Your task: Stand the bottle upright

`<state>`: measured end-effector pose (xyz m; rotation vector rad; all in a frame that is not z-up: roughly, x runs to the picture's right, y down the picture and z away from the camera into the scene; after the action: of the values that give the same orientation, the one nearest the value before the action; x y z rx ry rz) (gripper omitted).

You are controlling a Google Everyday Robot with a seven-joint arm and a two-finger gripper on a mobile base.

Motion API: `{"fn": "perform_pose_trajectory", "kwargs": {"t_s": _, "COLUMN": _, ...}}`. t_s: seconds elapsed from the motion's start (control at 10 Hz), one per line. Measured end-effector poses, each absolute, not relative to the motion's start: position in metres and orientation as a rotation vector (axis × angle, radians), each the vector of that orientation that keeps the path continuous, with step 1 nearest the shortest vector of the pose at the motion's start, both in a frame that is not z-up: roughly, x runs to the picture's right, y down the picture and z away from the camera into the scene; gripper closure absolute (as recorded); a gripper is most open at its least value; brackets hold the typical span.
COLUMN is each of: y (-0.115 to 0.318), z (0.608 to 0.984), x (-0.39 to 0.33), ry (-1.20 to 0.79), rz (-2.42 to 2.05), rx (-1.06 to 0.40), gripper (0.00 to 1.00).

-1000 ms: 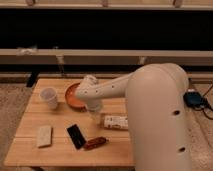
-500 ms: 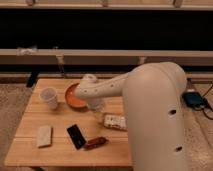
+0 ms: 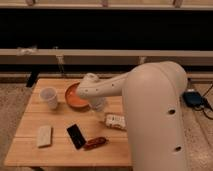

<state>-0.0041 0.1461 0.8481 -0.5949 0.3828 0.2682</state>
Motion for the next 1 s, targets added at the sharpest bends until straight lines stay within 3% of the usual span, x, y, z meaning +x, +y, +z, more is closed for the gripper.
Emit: {"fn": "perform_pose_trajectory", "kwargs": {"t_s": 1.0, "y": 0.158, "z": 0.845, "x": 0.01, "ry": 0.476, "rz": 0.258, "rx": -0.649, "gripper": 0.35}}
